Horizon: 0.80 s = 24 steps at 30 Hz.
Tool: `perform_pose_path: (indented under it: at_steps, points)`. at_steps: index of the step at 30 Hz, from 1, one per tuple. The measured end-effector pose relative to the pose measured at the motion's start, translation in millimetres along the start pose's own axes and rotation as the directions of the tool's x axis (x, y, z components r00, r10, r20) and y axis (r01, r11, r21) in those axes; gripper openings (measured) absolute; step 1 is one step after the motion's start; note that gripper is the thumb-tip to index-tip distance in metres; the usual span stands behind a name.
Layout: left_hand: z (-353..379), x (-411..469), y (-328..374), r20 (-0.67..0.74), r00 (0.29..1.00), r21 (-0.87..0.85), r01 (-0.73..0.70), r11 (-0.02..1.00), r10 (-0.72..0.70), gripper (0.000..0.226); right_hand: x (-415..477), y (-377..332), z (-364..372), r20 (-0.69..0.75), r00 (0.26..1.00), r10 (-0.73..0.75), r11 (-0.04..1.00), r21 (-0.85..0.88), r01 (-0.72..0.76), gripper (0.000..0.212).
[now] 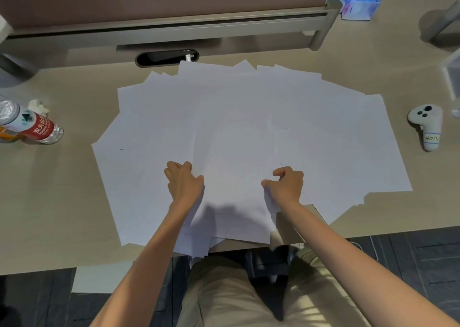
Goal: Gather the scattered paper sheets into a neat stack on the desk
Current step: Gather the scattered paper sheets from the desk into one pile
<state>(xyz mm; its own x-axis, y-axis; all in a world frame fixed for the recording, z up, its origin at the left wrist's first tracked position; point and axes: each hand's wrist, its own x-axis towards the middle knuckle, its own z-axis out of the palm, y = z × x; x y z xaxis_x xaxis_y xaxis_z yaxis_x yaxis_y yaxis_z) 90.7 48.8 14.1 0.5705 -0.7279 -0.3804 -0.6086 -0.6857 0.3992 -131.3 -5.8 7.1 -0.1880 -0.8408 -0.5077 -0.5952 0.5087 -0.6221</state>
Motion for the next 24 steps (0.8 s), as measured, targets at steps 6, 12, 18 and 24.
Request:
perform_pose_path:
  at_steps: [6,12,18,24]
  points:
    - [2,0,8,0.15,0.983,-0.188,0.135,0.973,-0.108,0.042,-2,-6,-2,0.043,0.989,0.142,0.971,0.187,-0.147,0.041]
    - [-1,-6,13,0.2,0.97,-0.365,0.202,0.909,-0.135,0.028,4,-10,-9,0.063,0.981,0.182,0.93,0.314,-0.192,0.04]
    - [-1,-12,7,0.307,0.951,-0.485,0.134,0.864,0.025,0.026,10,-11,-18,0.275,0.961,-0.011,0.963,0.263,-0.064,0.027]
    - [-4,-17,0,0.275,0.96,-0.624,0.142,0.769,0.047,0.011,3,-13,-25,0.355,0.916,-0.187,0.934,0.355,0.054,0.038]
